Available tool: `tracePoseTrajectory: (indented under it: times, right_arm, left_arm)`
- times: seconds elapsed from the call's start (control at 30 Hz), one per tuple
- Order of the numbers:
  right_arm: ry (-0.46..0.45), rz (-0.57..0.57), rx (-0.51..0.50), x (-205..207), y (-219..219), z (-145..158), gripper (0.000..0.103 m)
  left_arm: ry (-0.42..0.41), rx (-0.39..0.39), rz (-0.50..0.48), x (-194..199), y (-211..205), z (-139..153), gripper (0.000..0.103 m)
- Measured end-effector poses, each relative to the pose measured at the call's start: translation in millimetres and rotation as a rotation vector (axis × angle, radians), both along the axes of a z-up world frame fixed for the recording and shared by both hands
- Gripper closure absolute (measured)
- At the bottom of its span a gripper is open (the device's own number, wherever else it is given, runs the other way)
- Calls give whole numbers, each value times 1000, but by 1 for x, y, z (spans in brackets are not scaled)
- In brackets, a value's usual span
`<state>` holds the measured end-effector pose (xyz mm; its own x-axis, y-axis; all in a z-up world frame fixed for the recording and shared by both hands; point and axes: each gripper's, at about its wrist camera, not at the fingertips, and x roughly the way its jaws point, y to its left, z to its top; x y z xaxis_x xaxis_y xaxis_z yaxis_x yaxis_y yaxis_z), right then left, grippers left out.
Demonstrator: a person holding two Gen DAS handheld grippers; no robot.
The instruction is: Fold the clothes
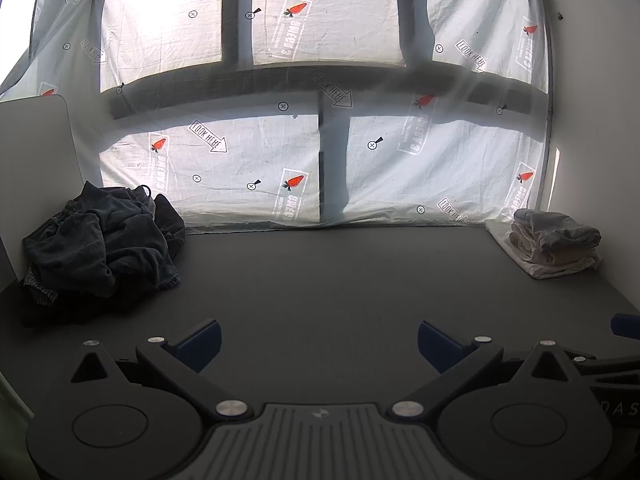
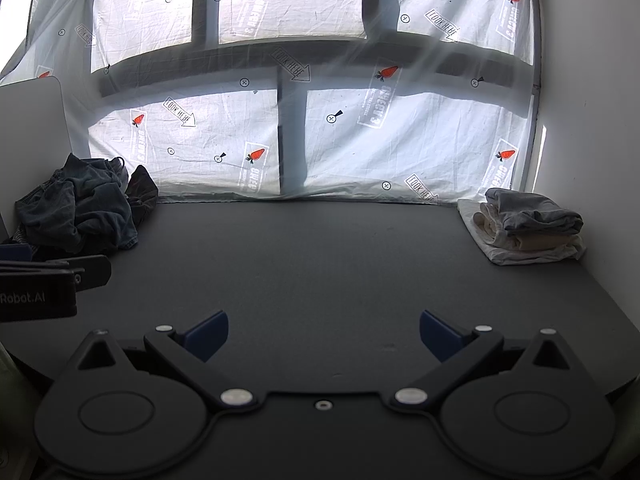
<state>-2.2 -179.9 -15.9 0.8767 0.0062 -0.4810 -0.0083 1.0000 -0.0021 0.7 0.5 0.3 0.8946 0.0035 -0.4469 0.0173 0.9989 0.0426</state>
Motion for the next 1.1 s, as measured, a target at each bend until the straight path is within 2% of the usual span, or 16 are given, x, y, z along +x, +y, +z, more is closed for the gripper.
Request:
tracePoseTrajectory:
  times: [0.7, 0.93, 1.1]
  right_arm:
    - [-1, 4, -7, 4, 2, -2, 0]
    - [19, -21, 17, 6, -4, -8, 0]
    - [47, -41, 28, 17, -20, -16, 0]
  left_arm:
    - [3, 0, -7, 5, 4, -3, 0]
    - [37, 5, -20, 8, 0, -10, 0]
    - [77, -23, -16, 24, -10, -20, 0]
